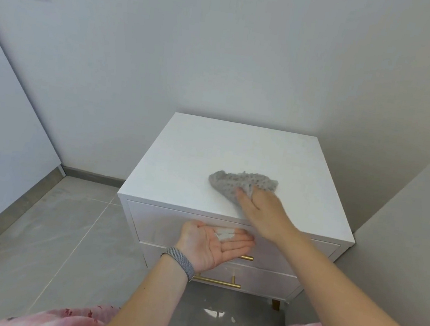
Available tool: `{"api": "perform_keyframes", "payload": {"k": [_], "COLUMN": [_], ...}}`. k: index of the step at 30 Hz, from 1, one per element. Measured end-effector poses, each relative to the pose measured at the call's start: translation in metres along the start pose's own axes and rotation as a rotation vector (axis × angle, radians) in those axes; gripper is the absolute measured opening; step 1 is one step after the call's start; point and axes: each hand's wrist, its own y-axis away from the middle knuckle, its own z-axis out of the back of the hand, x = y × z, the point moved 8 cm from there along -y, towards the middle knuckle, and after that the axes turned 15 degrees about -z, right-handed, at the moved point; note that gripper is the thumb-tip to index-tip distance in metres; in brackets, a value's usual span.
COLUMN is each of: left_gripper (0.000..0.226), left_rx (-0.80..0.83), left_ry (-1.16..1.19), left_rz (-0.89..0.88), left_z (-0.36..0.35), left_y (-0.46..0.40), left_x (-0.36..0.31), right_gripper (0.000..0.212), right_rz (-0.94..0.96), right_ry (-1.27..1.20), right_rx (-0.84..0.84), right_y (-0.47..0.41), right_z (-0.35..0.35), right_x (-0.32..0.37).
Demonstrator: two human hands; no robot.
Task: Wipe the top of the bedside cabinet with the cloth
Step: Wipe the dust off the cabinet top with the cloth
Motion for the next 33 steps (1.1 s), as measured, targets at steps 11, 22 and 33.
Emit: {"api": "perform_keyframes", "payload": {"k": [11,22,33], "left_gripper": [0.074,0.070,0.069], "left_rx": [-0.022,-0.030,-0.052], "left_ry": [0.014,-0.002,0.068], "left_rz": [0.010,-0.020,-0.008], "left_z": [0.001,0.003,0.001], "left_y": [-0.001,-0.004,0.001], "left_x": [-0.001,-0.001,0.001], "right_gripper": [0.030,0.041,0.031], "right_rz": [-0.526,0.030,-0.563], "right_ry": [-1.482,-0.026,-1.428], "right_rx": [0.006,0.191,0.234], "right_y": [0.016,0.014,0.023], "right_z": [0.040,-0.017,0.019], "right_x": [-0.028,0.023,-0.019]}}
